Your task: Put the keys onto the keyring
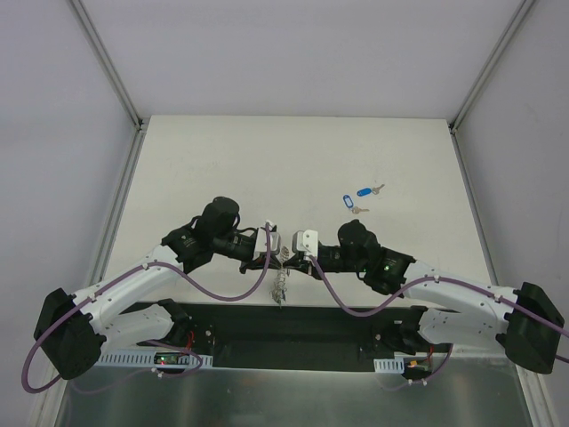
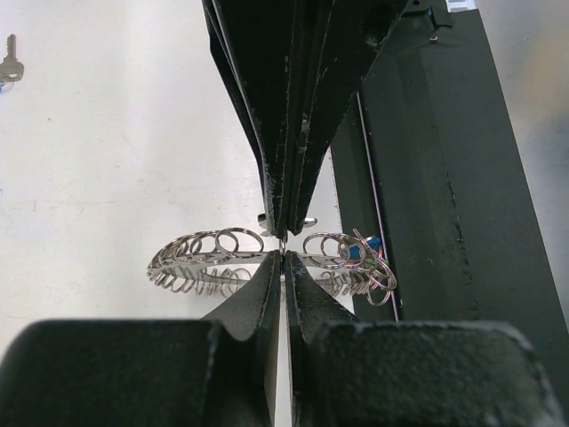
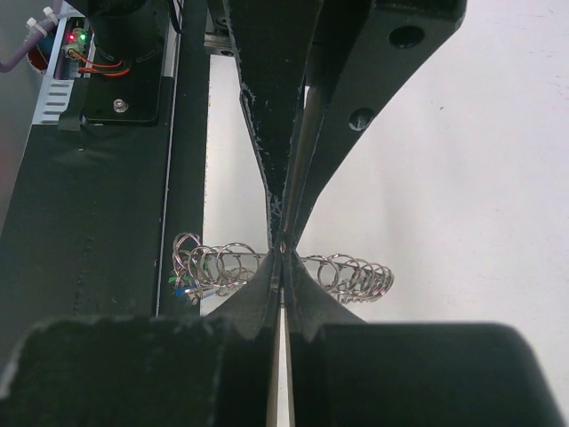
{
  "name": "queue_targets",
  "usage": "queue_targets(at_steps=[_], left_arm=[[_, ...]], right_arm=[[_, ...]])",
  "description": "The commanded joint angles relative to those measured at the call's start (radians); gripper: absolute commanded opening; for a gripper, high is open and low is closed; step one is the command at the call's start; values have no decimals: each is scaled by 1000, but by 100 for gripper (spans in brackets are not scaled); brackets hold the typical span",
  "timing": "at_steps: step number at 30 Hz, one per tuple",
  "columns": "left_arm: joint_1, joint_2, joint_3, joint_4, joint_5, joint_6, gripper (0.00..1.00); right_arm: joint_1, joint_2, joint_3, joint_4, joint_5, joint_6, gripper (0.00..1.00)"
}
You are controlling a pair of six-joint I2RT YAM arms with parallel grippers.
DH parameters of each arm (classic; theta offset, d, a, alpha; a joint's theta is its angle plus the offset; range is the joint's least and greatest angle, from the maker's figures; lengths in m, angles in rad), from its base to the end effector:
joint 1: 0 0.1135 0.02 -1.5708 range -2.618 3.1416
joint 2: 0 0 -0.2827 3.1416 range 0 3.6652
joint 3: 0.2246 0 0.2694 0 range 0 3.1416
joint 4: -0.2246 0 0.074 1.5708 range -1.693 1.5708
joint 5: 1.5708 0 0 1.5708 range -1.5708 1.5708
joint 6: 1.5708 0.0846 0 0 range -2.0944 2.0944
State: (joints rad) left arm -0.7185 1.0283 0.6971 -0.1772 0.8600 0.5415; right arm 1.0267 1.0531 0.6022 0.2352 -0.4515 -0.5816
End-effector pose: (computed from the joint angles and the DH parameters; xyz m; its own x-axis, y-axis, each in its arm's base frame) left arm 0.1496 -0.2160 0.2641 0.1642 0.3031 -0.9387 0.9840 -0.1177 0.1341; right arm 0.1182 0.2666 0.2666 0.4515 -0.2086 -0.8675 -0.8885 -0.0161 -0.4586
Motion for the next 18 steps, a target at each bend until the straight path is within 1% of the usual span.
queue_targets(at_steps=[1,9,18], left_arm=[[2,-2,41,81,68,-8,0],[19,-2,42,93,66,-35,0],[47,9,50,116,91,-84,0]], right_arm=[[6,-33,41,21,0,-15,1],[7,-62,34,3,-3,-21,1],[7,-59,42,-37,0,-47,1]])
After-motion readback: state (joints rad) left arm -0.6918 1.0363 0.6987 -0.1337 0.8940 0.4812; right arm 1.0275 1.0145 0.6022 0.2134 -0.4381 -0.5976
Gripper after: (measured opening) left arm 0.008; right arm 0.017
